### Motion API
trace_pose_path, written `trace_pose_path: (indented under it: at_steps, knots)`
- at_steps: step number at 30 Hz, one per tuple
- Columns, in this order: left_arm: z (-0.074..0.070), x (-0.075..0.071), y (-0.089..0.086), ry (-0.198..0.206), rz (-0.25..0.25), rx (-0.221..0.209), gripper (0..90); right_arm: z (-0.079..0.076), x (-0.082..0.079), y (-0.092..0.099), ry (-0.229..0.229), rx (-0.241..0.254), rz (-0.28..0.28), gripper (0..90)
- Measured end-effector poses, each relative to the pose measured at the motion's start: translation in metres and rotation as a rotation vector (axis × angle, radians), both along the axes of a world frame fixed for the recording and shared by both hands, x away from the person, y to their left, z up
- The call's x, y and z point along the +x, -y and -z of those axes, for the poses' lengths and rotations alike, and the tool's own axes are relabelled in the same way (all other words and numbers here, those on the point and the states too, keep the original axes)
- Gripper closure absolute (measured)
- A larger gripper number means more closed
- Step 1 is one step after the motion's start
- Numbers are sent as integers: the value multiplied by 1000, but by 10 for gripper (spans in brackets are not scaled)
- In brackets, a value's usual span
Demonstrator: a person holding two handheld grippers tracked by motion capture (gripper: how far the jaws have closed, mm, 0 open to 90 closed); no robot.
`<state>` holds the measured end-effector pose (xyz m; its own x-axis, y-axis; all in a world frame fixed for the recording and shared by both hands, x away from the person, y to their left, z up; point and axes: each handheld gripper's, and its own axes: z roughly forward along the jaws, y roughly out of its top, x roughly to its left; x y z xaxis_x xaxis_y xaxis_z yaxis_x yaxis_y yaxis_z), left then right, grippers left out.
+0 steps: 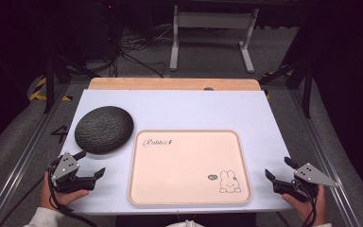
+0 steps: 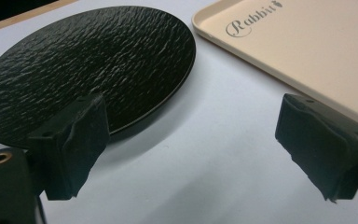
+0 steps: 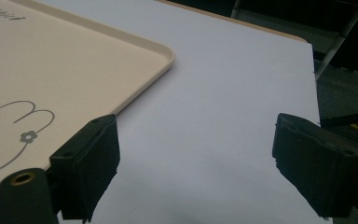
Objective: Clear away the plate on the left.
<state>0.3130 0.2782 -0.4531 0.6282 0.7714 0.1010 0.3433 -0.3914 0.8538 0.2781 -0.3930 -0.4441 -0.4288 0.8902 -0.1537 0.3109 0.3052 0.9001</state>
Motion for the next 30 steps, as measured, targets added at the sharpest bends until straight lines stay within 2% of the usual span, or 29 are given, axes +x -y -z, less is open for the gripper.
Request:
trace_pose_path:
  at_steps: [4, 7, 11, 13, 15, 17, 20, 22, 24, 30]
  knots:
    - [0, -1, 0, -3, 1, -1, 106, 0, -1, -1, 2, -6, -3, 155]
    - [1, 0, 1, -3, 3, 20, 109, 0, -1, -1, 2, -7, -2, 155]
    - [1, -1, 4, 14, -13, 87, 124, 0, -2, -2, 1, -10, -4, 155]
    - [0, -1, 4, 22, -19, 103, 132, 0, -3, -2, 2, -10, -4, 156]
    - [-1, -2, 7, 42, -37, 153, 143, 0, -3, -2, 2, -11, -3, 156]
    - [0, -1, 7, 43, -39, 165, 151, 0, -3, -2, 1, -8, -3, 156]
    - [0, 2, 7, 46, -53, 205, 155, 0, -2, -3, -2, -12, -3, 157]
    - [0, 4, 6, 43, -55, 193, 159, 0, -2, -3, -2, -13, -2, 157]
    - [0, 5, 7, 44, -58, 203, 165, 0, -3, -3, -1, -13, -1, 157]
    - [-2, 15, 17, 58, -55, 299, 185, 1, -2, -2, 0, -13, 0, 158]
